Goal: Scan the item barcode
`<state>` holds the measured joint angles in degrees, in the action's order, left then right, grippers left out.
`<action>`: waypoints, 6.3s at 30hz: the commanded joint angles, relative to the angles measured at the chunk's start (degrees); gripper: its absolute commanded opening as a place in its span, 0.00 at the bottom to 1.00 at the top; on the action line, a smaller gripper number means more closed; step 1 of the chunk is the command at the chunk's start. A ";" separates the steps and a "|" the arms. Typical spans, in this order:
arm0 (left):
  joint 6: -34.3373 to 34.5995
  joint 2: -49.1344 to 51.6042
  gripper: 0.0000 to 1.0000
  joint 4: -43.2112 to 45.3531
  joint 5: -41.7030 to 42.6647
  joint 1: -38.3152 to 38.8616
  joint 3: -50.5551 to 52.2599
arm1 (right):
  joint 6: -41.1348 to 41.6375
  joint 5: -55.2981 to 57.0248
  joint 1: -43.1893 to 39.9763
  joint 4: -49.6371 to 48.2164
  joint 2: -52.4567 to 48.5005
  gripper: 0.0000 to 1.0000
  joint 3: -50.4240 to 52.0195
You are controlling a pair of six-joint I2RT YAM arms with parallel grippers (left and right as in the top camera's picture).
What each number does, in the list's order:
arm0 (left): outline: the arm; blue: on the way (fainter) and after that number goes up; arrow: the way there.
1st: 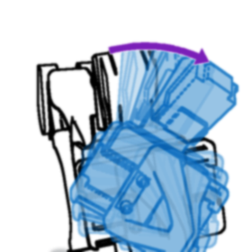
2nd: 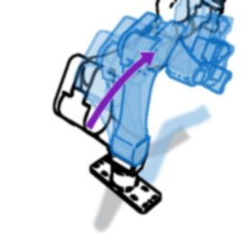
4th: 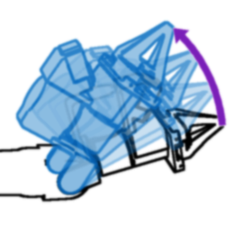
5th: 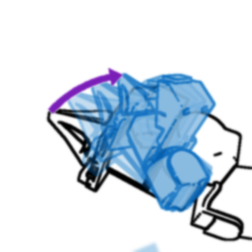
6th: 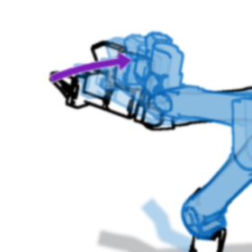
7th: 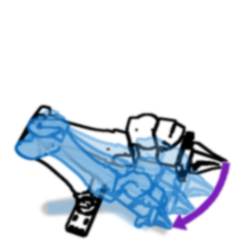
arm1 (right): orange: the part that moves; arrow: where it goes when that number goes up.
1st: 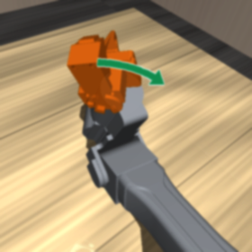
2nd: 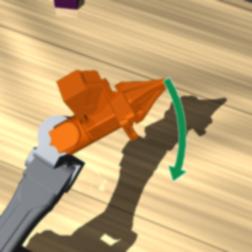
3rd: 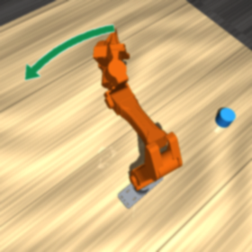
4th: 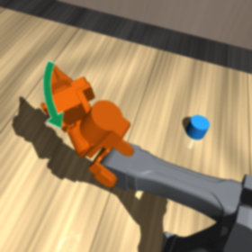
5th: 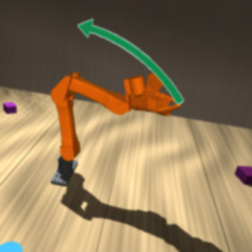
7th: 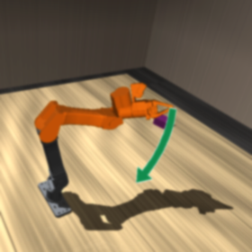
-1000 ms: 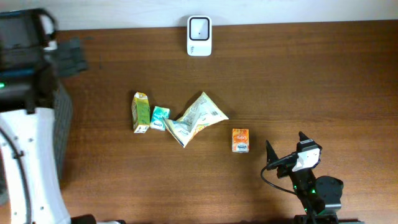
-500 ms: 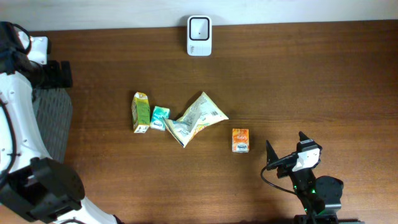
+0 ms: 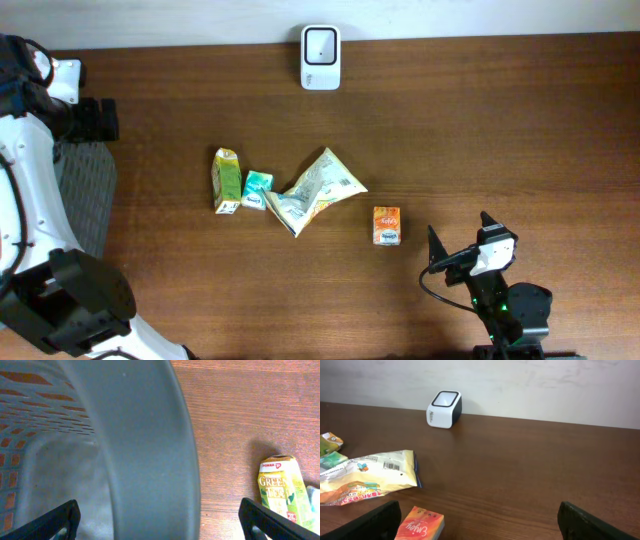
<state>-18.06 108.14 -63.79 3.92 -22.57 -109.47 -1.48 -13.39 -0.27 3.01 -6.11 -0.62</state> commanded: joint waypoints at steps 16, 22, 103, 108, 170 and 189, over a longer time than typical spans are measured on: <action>-0.90 0.17 0.99 0.11 0.83 -0.11 0.31 | 8.07 -9.42 0.26 -10.82 0.17 0.99 -0.94; -0.90 0.17 0.99 0.11 0.83 -0.11 0.31 | 7.28 -13.46 0.26 14.25 -14.99 0.99 -24.83; -0.90 0.17 0.99 0.11 0.83 -0.11 0.31 | 65.55 -68.46 6.10 -28.76 -107.23 0.04 -95.43; -0.90 0.17 0.99 0.11 0.83 -0.11 0.31 | 58.47 -64.74 9.11 -25.31 -113.55 0.04 -95.45; -0.90 0.17 0.99 0.11 0.83 -0.11 0.31 | -1.51 11.41 24.46 47.21 -109.96 0.04 -126.79; -0.87 0.17 0.99 0.11 0.83 -0.11 0.31 | 9.14 -14.29 -20.79 44.59 -107.80 0.04 -77.75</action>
<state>-18.09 108.14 -63.55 4.32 -22.57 -109.38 1.63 -24.47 -17.23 50.94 -114.69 -81.87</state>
